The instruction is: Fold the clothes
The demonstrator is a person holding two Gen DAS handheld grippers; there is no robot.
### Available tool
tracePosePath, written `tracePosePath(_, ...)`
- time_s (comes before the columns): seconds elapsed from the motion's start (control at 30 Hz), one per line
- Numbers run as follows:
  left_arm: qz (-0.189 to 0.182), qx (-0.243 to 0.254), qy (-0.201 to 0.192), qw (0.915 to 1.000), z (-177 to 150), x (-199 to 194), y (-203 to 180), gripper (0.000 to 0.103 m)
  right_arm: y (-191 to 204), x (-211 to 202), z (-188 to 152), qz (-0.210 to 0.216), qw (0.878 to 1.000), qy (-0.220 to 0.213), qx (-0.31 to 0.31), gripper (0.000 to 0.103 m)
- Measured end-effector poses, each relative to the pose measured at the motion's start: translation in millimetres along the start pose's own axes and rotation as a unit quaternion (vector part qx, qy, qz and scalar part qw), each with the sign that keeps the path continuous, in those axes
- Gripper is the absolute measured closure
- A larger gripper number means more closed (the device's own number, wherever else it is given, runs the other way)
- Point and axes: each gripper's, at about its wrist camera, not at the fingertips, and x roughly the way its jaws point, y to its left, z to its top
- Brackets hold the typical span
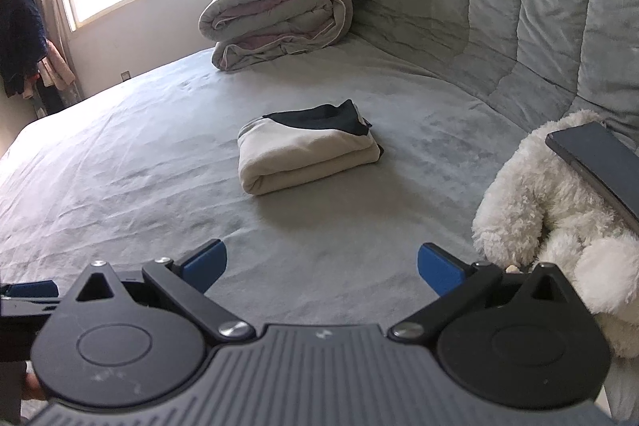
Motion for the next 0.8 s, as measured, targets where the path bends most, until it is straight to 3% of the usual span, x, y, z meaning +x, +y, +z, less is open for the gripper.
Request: tracePosePath(0.8, -0.008, -0.004, 0.014, 0.9999, 0.4, 5.4, 7.6, 0.001, 11.2, 5.2, 1.5, 0.004, 1.0, 0.002, -0.013, 0.0)
